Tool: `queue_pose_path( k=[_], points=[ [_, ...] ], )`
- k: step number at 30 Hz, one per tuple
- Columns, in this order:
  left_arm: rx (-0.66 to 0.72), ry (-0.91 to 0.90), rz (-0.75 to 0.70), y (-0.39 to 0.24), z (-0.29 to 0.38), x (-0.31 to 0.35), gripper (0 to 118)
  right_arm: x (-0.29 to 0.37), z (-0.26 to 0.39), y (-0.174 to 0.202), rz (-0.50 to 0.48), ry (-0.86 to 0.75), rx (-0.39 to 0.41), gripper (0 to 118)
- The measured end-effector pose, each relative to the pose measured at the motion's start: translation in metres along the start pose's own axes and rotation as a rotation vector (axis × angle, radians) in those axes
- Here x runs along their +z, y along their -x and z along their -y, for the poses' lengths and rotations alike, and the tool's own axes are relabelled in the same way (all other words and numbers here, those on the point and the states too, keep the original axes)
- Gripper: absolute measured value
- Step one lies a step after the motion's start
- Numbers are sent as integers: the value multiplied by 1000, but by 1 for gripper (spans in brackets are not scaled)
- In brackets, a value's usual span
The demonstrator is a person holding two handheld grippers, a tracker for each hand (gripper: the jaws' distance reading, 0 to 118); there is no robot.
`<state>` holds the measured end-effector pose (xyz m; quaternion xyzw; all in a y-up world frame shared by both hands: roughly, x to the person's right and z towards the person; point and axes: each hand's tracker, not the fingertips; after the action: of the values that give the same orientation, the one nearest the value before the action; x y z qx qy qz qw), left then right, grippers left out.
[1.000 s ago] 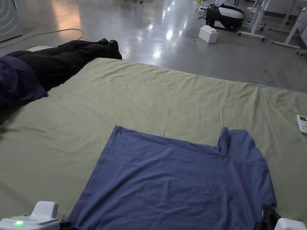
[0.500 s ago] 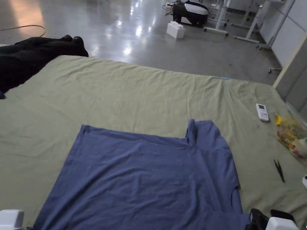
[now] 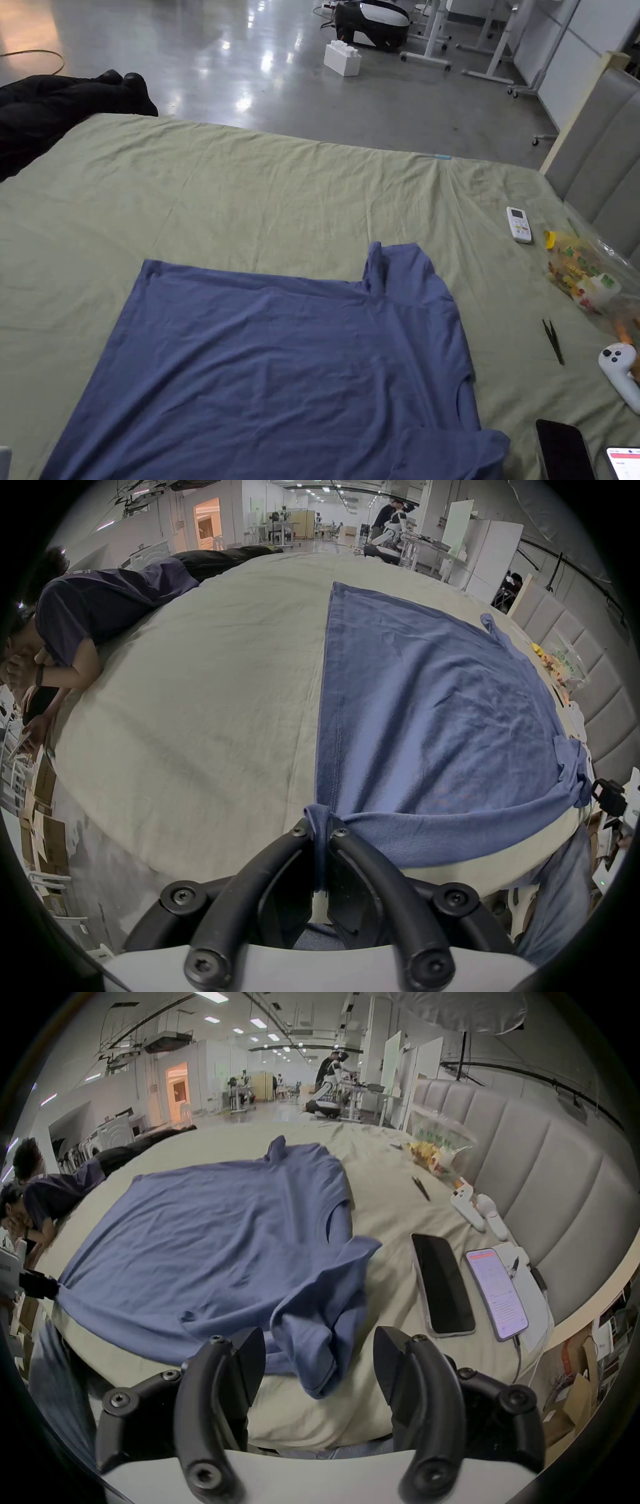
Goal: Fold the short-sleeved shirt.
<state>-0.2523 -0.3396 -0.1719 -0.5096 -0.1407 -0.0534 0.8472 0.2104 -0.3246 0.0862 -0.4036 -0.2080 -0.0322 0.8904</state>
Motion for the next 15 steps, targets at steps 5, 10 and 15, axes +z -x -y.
queue_pose_path(
  k=[5,10,15],
  points=[
    [11,2,8,2,0,1,6,-42,9,-12,113,118,-30,56],
    [7,5,4,1,-2,0,6,-43,7,-8,29,133,9,22],
    [5,9,-4,-3,-3,-4,6,-53,6,11,63,147,100,7]
  ],
)
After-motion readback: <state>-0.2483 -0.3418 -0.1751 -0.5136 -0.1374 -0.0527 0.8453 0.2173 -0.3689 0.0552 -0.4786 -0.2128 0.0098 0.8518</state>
